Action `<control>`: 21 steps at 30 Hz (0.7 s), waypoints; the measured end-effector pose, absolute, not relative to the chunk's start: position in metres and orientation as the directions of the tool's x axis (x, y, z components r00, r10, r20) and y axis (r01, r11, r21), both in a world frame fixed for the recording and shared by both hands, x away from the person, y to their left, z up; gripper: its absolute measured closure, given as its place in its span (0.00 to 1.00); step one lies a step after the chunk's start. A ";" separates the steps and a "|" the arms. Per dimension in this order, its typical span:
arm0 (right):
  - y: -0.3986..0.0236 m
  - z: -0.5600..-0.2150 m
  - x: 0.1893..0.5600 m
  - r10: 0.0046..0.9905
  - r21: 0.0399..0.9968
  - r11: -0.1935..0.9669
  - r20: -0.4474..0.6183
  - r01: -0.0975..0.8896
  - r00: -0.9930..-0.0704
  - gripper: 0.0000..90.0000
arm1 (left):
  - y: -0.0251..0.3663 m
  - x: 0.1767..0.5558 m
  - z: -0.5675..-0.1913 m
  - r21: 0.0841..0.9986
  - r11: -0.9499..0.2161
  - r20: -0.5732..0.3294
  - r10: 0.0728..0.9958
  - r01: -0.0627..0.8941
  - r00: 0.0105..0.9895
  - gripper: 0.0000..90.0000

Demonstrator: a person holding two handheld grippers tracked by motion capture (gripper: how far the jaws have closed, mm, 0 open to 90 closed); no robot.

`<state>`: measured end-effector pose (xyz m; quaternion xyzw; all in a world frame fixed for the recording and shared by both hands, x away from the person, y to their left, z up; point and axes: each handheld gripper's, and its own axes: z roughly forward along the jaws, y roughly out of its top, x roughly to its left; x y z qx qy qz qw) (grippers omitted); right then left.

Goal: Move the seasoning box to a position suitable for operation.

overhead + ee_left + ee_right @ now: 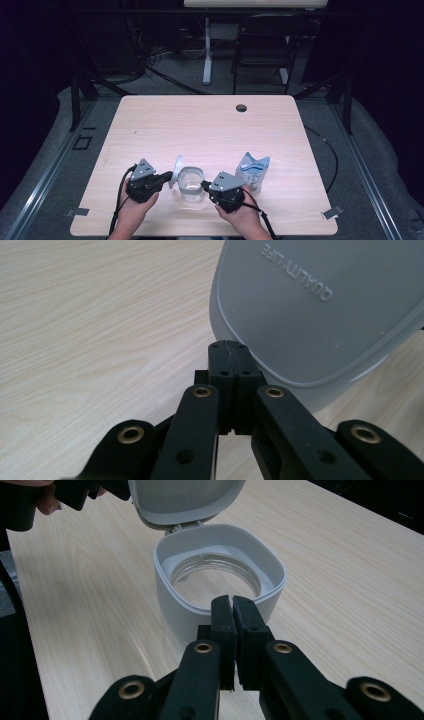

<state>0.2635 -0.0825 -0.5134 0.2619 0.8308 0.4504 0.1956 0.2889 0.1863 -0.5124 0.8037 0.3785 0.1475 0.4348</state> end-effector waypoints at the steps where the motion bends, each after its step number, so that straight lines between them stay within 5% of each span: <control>1: -0.083 -0.513 0.263 0.610 0.849 0.461 -0.092 0.258 -0.787 0.98 | 0.187 0.289 -0.512 0.810 -0.339 -0.089 0.735 0.478 0.672 1.00; 21: -0.082 -0.512 0.262 0.607 0.849 0.462 -0.093 0.256 -0.790 0.98 | 0.189 0.285 -0.509 0.807 -0.366 -0.079 0.710 0.462 0.700 1.00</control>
